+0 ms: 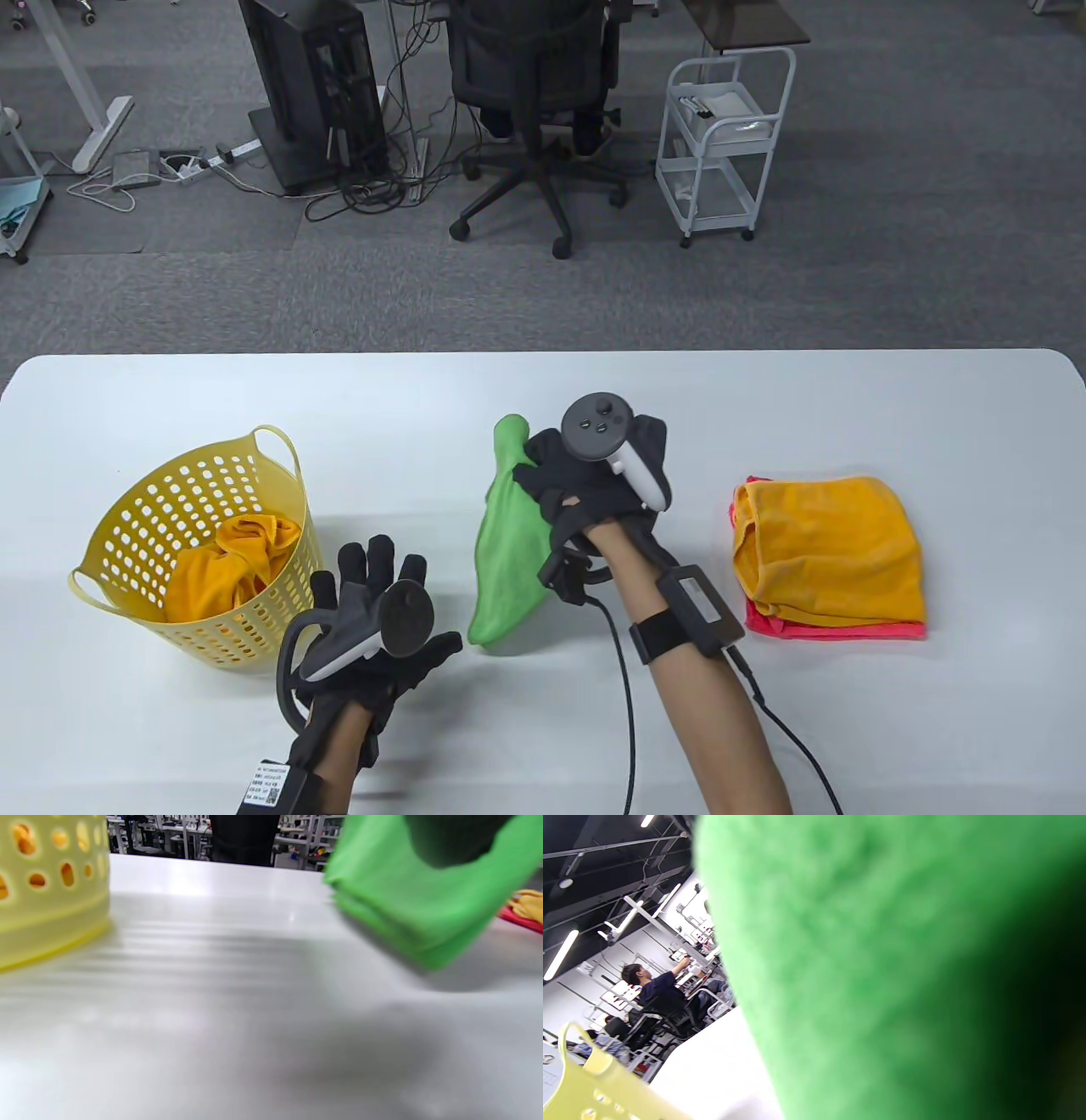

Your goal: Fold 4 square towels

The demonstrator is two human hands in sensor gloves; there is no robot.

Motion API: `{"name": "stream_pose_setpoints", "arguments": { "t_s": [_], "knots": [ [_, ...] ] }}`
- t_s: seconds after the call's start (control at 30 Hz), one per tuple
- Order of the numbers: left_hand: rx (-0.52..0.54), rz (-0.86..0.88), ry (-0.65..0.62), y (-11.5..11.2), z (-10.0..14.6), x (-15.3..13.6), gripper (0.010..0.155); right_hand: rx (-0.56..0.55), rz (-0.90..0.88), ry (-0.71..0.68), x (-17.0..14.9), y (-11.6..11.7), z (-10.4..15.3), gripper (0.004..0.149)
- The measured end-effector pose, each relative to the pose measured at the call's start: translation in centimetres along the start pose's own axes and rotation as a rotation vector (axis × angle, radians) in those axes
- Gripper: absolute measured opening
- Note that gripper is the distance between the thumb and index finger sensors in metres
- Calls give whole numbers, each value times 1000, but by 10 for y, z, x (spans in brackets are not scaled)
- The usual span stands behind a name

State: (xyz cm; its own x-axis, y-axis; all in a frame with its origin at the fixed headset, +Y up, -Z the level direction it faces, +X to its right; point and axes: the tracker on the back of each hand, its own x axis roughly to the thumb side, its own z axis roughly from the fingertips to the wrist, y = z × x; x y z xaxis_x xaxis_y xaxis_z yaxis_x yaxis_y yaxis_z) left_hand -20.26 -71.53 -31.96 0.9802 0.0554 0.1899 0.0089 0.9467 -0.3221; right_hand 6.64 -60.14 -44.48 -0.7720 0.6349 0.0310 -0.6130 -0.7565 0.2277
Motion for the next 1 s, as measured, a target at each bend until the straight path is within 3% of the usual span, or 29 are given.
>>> {"name": "stream_pose_setpoints", "arguments": {
  "t_s": [0.23,0.4,0.57,0.67,1.0],
  "knots": [
    [-4,-2,-9,-1,-3,2,96,-73,-7,118,-58,-98,31,47],
    [-8,-5,-26,-1,-3,5,96,-104,-39,194,-105,-133,44,47],
    [-12,-17,-26,-3,-4,8,96,-100,-104,201,-145,-150,47,46],
    [-10,-9,-22,-2,-3,7,96,-106,-123,260,-186,-160,50,46],
    [-21,-5,2,-5,-8,2,96,-149,83,467,-274,-147,51,46]
  ]
}}
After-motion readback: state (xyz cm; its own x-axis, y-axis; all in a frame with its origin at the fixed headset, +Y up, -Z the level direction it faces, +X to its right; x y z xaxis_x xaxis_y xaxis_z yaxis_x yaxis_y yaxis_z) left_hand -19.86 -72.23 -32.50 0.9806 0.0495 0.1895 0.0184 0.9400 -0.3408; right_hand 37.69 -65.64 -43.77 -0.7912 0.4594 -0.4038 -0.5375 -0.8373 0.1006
